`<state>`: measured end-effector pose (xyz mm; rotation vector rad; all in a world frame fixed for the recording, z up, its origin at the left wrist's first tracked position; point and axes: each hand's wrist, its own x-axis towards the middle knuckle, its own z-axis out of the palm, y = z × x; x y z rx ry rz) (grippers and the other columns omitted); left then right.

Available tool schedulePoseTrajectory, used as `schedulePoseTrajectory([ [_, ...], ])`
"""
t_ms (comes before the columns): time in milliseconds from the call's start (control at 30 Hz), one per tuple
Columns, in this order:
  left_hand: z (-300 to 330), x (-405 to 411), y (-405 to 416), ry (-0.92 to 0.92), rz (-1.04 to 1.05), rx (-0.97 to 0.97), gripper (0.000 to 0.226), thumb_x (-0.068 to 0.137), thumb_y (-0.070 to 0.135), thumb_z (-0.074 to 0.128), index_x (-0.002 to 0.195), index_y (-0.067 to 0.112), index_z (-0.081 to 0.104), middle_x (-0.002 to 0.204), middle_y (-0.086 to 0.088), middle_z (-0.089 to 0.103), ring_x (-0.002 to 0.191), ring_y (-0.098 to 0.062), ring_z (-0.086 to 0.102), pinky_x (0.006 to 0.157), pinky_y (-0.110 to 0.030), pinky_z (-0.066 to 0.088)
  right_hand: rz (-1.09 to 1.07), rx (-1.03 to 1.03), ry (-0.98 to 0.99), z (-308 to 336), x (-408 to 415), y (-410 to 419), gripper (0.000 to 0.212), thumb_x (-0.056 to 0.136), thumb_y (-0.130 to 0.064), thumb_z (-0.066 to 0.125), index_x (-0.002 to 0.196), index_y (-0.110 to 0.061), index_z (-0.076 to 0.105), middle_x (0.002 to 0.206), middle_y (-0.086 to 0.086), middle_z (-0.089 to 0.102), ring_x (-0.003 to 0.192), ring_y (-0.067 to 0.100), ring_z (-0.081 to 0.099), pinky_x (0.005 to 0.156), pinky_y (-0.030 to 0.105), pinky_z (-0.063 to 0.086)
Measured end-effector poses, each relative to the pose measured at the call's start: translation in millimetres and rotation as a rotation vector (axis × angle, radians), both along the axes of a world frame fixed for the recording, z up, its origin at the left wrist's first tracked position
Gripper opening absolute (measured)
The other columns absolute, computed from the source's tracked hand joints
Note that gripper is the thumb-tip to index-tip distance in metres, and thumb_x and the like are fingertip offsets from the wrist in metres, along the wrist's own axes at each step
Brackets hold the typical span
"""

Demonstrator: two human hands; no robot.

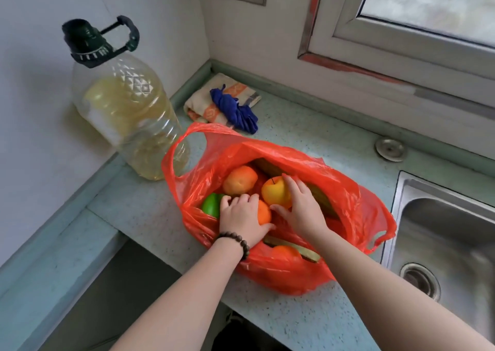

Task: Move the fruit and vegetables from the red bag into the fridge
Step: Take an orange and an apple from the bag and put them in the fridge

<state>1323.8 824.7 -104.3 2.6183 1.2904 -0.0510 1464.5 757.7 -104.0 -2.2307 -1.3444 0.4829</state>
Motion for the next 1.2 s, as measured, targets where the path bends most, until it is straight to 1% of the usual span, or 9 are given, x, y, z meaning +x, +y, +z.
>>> schedulePoseTrajectory([
  [100, 2.0, -0.5, 3.2, -0.067, -0.012, -0.029, 0.076, 0.071, 0.07, 0.058, 0.131, 0.026, 0.044, 0.127, 0.003, 0.054, 0.117, -0.019, 0.05, 0.105, -0.037, 0.028, -0.028, 0.061, 0.013, 5.4, -2.6, -2.6, 0.078, 0.08, -0.038, 0.069, 0.144, -0.021, 0.029, 0.148, 0.003, 0.034, 0.135, 0.022, 0.034, 0.107, 0.034, 0.033],
  [233, 11.9, -0.3, 7.4, -0.249, -0.022, -0.146, 0.08, 0.072, 0.062, 0.064, 0.137, 0.023, 0.04, 0.134, 0.002, 0.047, 0.124, -0.02, 0.042, 0.101, -0.034, 0.039, -0.094, 0.17, 0.047, 21.3, 2.7, -14.7, 0.077, 0.077, -0.038, 0.072, 0.142, -0.022, 0.034, 0.144, 0.001, 0.038, 0.131, 0.02, 0.039, 0.104, 0.033, 0.036],
  [367, 29.3, 16.0, 7.6, -0.384, -0.072, -0.151, 0.082, 0.07, 0.059, 0.069, 0.136, 0.018, 0.044, 0.131, 0.0, 0.049, 0.124, -0.02, 0.043, 0.103, -0.031, 0.037, -0.179, 0.261, 0.051, 43.6, 18.2, -37.5, 0.077, 0.074, -0.033, 0.076, 0.139, -0.016, 0.039, 0.14, 0.005, 0.043, 0.129, 0.021, 0.041, 0.106, 0.036, 0.037],
  [467, 46.2, 44.2, -1.9, -0.438, -0.172, -0.161, 0.082, 0.068, 0.059, 0.072, 0.133, 0.014, 0.048, 0.128, -0.003, 0.052, 0.121, -0.022, 0.046, 0.103, -0.032, 0.038, -0.332, 0.291, 0.03, 59.3, 33.4, -69.5, 0.078, 0.073, -0.032, 0.077, 0.14, -0.016, 0.039, 0.139, 0.007, 0.044, 0.128, 0.022, 0.042, 0.106, 0.031, 0.034],
  [567, 61.4, 76.3, -21.4, -0.485, -0.269, -0.177, 0.081, 0.066, 0.057, 0.074, 0.13, 0.013, 0.05, 0.126, -0.005, 0.054, 0.119, -0.024, 0.048, 0.103, -0.031, 0.037, -0.481, 0.326, -0.001, 69.8, 44.8, -109.7, 0.08, 0.071, -0.03, 0.079, 0.139, -0.014, 0.04, 0.137, 0.008, 0.046, 0.127, 0.021, 0.044, 0.106, 0.029, 0.033],
  [733, 75.6, 118.0, -72.0, -0.541, -0.514, -0.239, 0.076, 0.068, 0.051, 0.076, 0.126, 0.009, 0.052, 0.122, -0.01, 0.056, 0.117, -0.027, 0.049, 0.103, -0.032, 0.035, -0.726, 0.367, -0.077, 80.0, 38.0, -181.4, 0.077, 0.071, -0.029, 0.079, 0.137, -0.014, 0.041, 0.136, 0.006, 0.046, 0.126, 0.019, 0.043, 0.104, 0.019, 0.029],
  [833, 80.8, 132.5, -108.9, -0.537, -0.691, -0.282, 0.076, 0.068, 0.053, 0.075, 0.126, 0.01, 0.051, 0.122, -0.008, 0.055, 0.115, -0.025, 0.048, 0.101, -0.031, 0.036, -0.894, 0.391, -0.11, 82.9, 17.4, -225.1, 0.077, 0.073, -0.033, 0.077, 0.138, -0.018, 0.039, 0.137, 0.003, 0.044, 0.125, 0.015, 0.043, 0.101, 0.024, 0.037],
  [1033, 85.6, 136.2, -194.6, -0.511, -1.025, -0.403, 0.076, 0.068, 0.05, 0.077, 0.129, 0.013, 0.047, 0.125, -0.005, 0.05, 0.116, -0.022, 0.047, 0.099, -0.031, 0.038, -1.267, 0.381, -0.188, 80.3, -51.2, -311.2, 0.074, 0.077, -0.035, 0.073, 0.139, -0.023, 0.035, 0.139, 0.0, 0.041, 0.121, 0.015, 0.045, 0.093, 0.019, 0.034],
  [1200, 87.3, 111.7, -284.4, -0.444, -1.293, -0.525, 0.077, 0.069, 0.049, 0.076, 0.13, 0.014, 0.046, 0.128, -0.004, 0.049, 0.117, -0.023, 0.047, 0.097, -0.031, 0.039, -1.602, 0.402, -0.237, 71.4, -128.4, -381.8, 0.073, 0.075, -0.029, 0.077, 0.137, -0.018, 0.04, 0.139, 0.002, 0.042, 0.123, 0.018, 0.045, 0.097, 0.021, 0.035],
])
